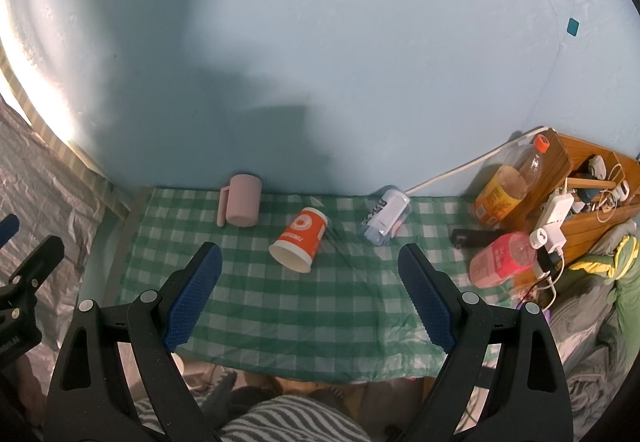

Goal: Flip cup upside down

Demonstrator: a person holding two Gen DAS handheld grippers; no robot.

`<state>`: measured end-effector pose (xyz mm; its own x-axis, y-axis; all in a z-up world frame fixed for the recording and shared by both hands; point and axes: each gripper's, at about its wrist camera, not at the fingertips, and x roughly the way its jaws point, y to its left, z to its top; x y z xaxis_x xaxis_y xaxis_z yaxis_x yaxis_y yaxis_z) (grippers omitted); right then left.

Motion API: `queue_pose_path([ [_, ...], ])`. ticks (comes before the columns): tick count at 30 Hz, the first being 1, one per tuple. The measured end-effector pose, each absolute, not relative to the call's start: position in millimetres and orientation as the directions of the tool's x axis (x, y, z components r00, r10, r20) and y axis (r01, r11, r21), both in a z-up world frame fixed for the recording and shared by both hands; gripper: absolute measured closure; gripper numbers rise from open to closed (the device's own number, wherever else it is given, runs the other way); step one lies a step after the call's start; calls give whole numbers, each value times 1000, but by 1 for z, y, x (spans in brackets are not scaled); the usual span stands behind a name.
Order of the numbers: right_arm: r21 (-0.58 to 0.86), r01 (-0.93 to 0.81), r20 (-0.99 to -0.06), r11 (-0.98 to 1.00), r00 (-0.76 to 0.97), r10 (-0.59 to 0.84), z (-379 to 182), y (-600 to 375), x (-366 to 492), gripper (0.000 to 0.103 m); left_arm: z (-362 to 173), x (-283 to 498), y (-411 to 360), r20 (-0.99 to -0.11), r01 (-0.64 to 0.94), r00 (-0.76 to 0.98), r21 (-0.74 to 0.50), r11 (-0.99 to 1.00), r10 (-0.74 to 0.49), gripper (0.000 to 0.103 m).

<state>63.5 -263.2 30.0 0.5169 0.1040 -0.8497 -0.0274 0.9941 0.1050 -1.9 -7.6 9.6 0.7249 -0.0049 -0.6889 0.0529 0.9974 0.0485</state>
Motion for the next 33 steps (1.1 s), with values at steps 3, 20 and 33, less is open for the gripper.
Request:
queue_pose_path([
  [3,106,-27,-849,994,517,104,30,-263,63,13,10,-2,-8,-688,55,725,49,997,-6,0],
  [20,101,-29,-853,994,512,102,29,-261,61,13,9,-4,-14,-687,59,726,54,997,-5,0],
  [33,102,-29,-855,994,509,103,28,-263,60,13,7,-5,-15,-687,60,726,54,997,-6,0],
])
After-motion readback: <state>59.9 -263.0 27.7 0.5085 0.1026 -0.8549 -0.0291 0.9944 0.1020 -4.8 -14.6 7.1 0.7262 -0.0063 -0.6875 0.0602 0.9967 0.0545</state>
